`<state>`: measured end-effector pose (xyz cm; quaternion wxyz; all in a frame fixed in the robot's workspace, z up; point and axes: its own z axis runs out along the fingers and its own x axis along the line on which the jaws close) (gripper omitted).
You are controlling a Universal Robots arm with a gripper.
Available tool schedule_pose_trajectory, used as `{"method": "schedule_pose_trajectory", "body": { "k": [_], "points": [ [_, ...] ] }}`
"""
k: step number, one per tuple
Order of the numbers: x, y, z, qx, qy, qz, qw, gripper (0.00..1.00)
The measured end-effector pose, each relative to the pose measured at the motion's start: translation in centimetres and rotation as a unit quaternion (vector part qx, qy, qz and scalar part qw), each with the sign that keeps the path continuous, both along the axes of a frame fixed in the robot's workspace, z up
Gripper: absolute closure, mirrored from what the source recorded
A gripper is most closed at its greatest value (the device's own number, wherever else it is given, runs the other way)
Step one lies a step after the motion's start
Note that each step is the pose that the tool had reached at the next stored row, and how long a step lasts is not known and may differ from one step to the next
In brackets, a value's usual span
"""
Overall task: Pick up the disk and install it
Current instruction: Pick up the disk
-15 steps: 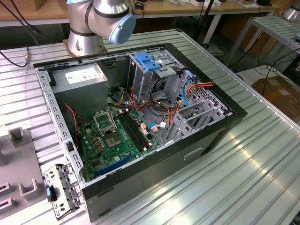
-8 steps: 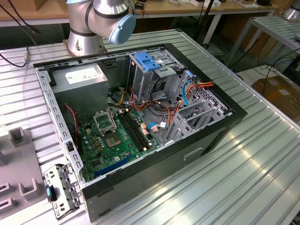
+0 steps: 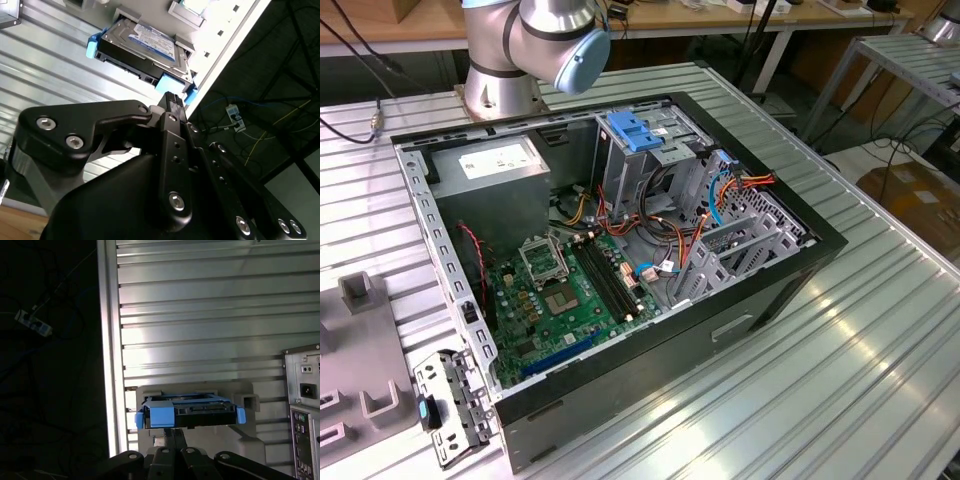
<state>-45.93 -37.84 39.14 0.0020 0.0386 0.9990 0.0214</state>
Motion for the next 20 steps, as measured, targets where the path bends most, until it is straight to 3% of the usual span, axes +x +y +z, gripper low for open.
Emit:
{"method": "schedule_pose_trajectory", "body": {
  "k": [12,17,20],
  "points": [
    [-0.01,0.00,0.00,0.0000,0.0001,0.003,0.99999,0.89],
    [-0.01,0.00,0.00,0.0000,0.0001,0.022,0.99976,0.89],
    [-0.01,-0.01,0.00,0.0000,0.0001,0.050,0.99876,0.89]
  ]
}}
